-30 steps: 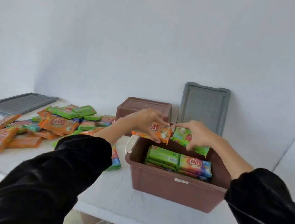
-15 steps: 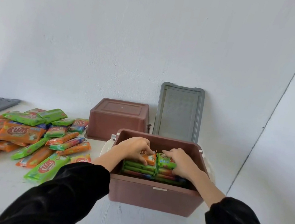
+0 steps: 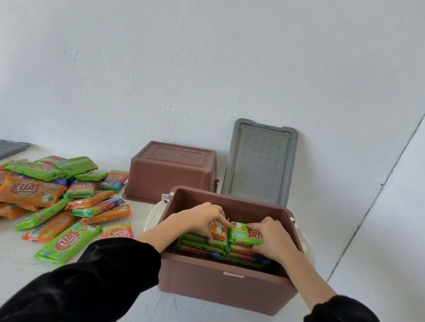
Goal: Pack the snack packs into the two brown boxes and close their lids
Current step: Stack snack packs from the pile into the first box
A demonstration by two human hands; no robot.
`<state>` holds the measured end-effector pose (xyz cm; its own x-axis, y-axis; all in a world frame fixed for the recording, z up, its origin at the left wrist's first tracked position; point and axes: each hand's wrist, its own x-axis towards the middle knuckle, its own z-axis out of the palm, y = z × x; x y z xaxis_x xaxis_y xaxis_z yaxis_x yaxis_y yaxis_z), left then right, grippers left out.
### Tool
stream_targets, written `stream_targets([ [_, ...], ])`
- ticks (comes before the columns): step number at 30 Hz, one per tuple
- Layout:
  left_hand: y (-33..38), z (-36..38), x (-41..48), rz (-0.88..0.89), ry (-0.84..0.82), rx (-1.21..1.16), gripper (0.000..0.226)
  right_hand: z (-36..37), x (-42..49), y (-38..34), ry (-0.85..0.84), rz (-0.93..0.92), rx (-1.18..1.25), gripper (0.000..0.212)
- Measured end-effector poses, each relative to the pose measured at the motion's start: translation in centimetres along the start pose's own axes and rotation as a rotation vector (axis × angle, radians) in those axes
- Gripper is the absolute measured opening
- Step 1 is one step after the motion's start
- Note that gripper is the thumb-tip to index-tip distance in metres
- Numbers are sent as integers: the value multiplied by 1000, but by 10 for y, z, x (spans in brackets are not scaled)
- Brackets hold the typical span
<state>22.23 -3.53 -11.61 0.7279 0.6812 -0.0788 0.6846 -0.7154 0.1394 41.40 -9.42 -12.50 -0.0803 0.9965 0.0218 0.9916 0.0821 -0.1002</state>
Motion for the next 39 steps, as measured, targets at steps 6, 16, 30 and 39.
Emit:
stream_targets([
  [6,-4,2,0,19,-26,-37,74,-1,2,-3,-13,12,-75,68],
  [16,1,4,-2,17,67,64,76,-4,3,-7,1,59,-117,71],
  [30,-3,3,-5,-38,84,108,70,-9,1,2,-55,-19,-67,72],
  [39,-16,-33,-30,-94,229,-34,46,-36,17,-52,92,-73,282,55],
])
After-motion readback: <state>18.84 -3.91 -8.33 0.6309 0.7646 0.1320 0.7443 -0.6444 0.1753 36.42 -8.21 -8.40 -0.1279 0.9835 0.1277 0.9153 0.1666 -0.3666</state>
